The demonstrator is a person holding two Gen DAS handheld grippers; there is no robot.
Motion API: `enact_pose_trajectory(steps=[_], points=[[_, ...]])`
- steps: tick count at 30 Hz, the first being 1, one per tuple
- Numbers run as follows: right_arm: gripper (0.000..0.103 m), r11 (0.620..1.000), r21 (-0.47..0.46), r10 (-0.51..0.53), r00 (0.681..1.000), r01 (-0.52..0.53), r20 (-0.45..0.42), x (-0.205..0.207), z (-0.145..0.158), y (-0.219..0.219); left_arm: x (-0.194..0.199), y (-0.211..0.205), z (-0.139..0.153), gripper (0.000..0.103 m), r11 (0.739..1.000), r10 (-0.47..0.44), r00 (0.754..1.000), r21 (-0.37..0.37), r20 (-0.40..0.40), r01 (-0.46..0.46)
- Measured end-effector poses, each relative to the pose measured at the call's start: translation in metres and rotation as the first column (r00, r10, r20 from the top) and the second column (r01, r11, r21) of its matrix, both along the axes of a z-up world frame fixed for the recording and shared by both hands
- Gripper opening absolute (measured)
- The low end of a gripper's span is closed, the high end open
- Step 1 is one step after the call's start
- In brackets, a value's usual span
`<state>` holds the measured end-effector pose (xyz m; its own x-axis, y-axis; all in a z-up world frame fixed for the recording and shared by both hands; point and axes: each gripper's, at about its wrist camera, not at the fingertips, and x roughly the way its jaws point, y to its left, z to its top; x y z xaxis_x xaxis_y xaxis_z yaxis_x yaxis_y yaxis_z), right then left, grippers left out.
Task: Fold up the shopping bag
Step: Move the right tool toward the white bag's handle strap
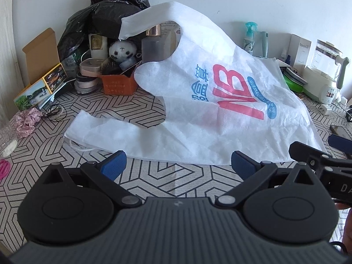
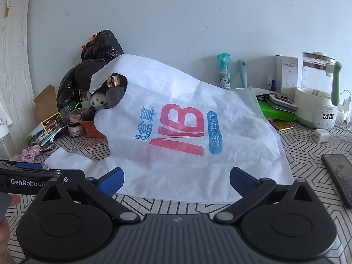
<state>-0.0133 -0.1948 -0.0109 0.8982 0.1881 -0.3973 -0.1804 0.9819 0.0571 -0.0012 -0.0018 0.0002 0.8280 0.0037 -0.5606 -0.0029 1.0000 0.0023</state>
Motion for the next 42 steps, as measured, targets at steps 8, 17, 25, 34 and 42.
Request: enact_pose_trajectory(steps=[8, 17, 25, 34, 42], points=[[0.103, 0.999, 0.041, -0.004, 0.999, 0.006, -0.042, 0.008, -0.009, -0.005, -0.01, -0.012, -0.004, 0.103, 1.0, 0.008, 0.999, 0.004, -0.043, -0.008], [0.103, 1.0, -0.002, -0.023, 0.999, 0.023, -0.035, 0.017, -0.004, -0.008, 0.026, -0.008, -0.007, 0.103, 1.0, -0.021, 0.992, -0.026, -0.127, 0.018], [0.103, 0.998, -0.015, -0.055, 0.998, 0.054, -0.036, 0.018, 0.003, -0.019, 0.022, -0.025, -0.005, 0.103, 0.998, -0.062, 0.992, -0.011, -0.108, 0.061], [0.103, 0.999, -0.046, 0.018, 0.999, -0.019, -0.042, 0.022, 0.001, -0.01, 0.022, -0.028, -0.004, 0.103, 0.997, -0.083, 0.99, -0.016, -0.113, 0.082], [0.085, 0.982, -0.116, 0.14, 0.988, -0.147, -0.068, 0.03, -0.005, 0.022, 0.013, 0.03, -0.012, 0.103, 0.994, -0.016, 0.988, -0.112, -0.152, -0.001]])
